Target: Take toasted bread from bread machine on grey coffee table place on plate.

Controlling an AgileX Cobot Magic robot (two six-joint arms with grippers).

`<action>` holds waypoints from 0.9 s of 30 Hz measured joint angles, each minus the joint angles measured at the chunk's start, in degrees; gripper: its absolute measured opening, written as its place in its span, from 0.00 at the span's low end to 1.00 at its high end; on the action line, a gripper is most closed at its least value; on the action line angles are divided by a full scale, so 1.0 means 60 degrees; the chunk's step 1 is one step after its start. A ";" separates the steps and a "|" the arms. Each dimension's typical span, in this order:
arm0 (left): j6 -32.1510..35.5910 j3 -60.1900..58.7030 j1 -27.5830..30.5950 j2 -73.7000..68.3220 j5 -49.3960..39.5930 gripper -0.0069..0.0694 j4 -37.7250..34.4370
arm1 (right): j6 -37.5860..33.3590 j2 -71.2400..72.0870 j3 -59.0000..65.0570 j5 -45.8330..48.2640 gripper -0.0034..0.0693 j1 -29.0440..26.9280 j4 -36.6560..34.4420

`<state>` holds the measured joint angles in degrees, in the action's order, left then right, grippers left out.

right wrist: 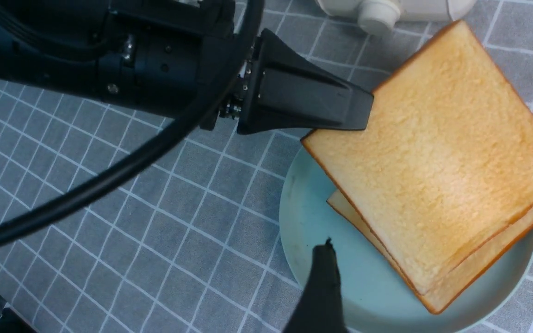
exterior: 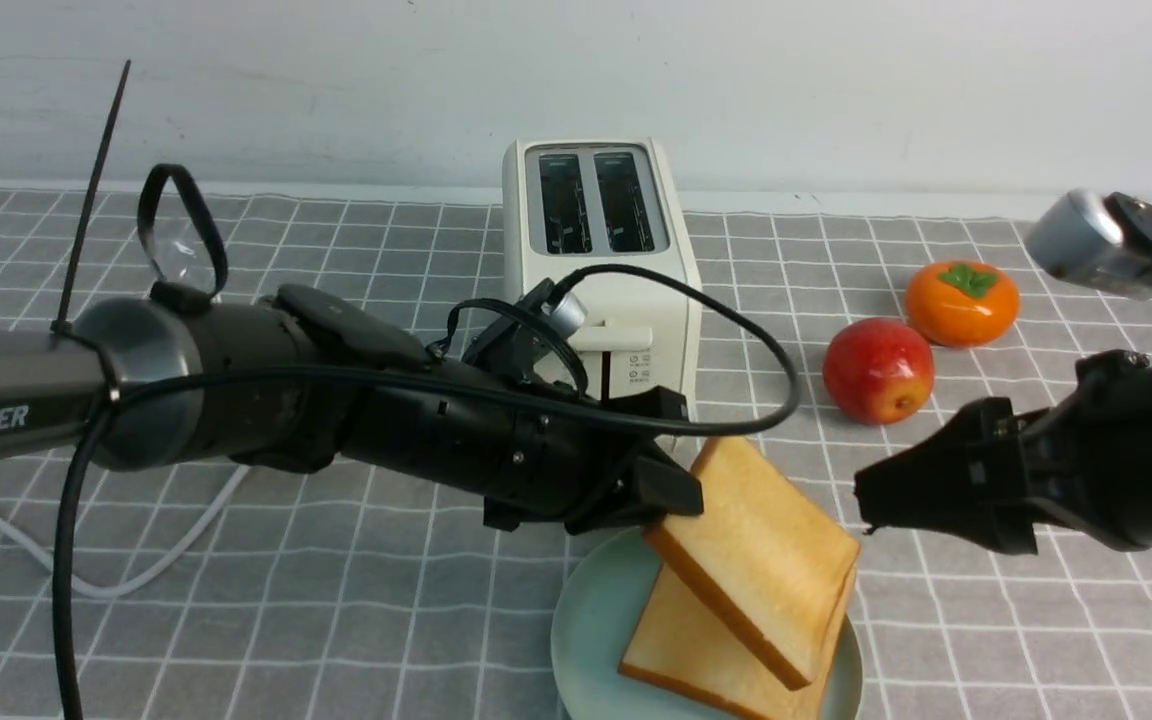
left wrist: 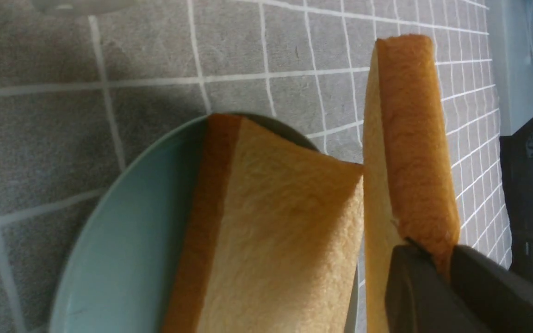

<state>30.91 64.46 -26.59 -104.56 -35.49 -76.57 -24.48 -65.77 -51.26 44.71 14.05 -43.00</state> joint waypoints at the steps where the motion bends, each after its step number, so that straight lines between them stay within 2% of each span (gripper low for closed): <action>1: -0.0027 0.0000 0.0000 0.0000 0.0000 0.20 0.0000 | 0.0000 0.0000 0.0000 0.0000 0.83 0.0000 0.0000; 5: -0.0714 0.0000 0.0000 0.0051 -0.0047 0.38 0.1042 | 0.0000 0.0000 0.0000 0.0022 0.83 0.0000 0.0000; 8: -0.1426 0.0000 0.0000 0.0362 -0.0167 0.56 0.2108 | 0.0000 0.0000 0.0000 0.0040 0.83 0.0000 0.0025; 9: -0.1488 0.0000 0.0000 0.0429 -0.0188 0.59 0.2186 | 0.0000 0.0000 0.0000 0.0040 0.82 0.0000 0.0043; 10: -0.2054 0.0000 0.0009 0.0744 -0.0430 0.70 0.2937 | 0.0000 0.0000 0.0000 0.0060 0.81 0.0000 0.0155; 11: -0.2117 0.0000 0.0009 0.0829 -0.0471 0.72 0.3029 | 0.0000 0.0000 0.0000 0.0060 0.80 0.0000 0.0206; 14: -0.3005 0.0000 0.0009 0.1672 -0.1248 0.90 0.4606 | 0.0027 0.0000 0.0000 0.0129 0.72 -0.0087 0.0553; 16: -0.3378 0.0000 0.0009 0.2387 -0.1889 0.95 0.5636 | 0.0189 0.0000 0.0000 0.0390 0.58 -0.0356 0.0613; 17: -0.3404 0.0000 0.0009 0.2457 -0.1949 0.95 0.5726 | 0.0204 0.0000 0.0000 0.0450 0.57 -0.0387 0.0613; 18: -0.3621 0.0000 0.0009 0.3115 -0.2530 0.96 0.6425 | 0.0266 0.0061 0.0000 0.0708 0.42 -0.0674 0.0676; 19: -0.3668 0.0000 0.0009 0.3191 -0.2666 0.96 0.6565 | 0.0268 0.0091 0.0000 0.0762 0.40 -0.0706 0.0687; 20: -0.3810 0.0000 0.0009 0.3646 -0.3006 0.94 0.6882 | 0.0286 0.0185 0.0000 0.0912 0.29 -0.0900 0.0785; 21: -0.3903 0.0000 0.0009 0.3801 -0.3138 0.94 0.7001 | 0.0298 0.0254 0.0000 0.0999 0.25 -0.0994 0.0835; 22: -0.4141 -0.0023 0.0009 0.4342 -0.3583 0.91 0.7377 | 0.0403 0.0465 0.0000 0.1183 0.13 -0.1165 0.1008; 23: -0.4331 -0.0139 0.0009 0.4925 -0.3782 0.87 0.7543 | 0.0569 0.0682 0.0000 0.1336 0.05 -0.1315 0.1293; 26: -0.4584 -0.0543 0.0009 0.5926 -0.3990 0.79 0.7725 | 0.1105 0.1248 0.0000 0.1537 0.02 -0.1396 0.1938; 27: -0.4661 -0.0914 0.0009 0.6619 -0.4078 0.72 0.7797 | 0.1369 0.1610 0.0000 0.1588 0.02 -0.1414 0.2350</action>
<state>2.94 58.98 -26.54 -64.85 -59.96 -29.79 -16.26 -56.11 -51.26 54.23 5.57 -28.90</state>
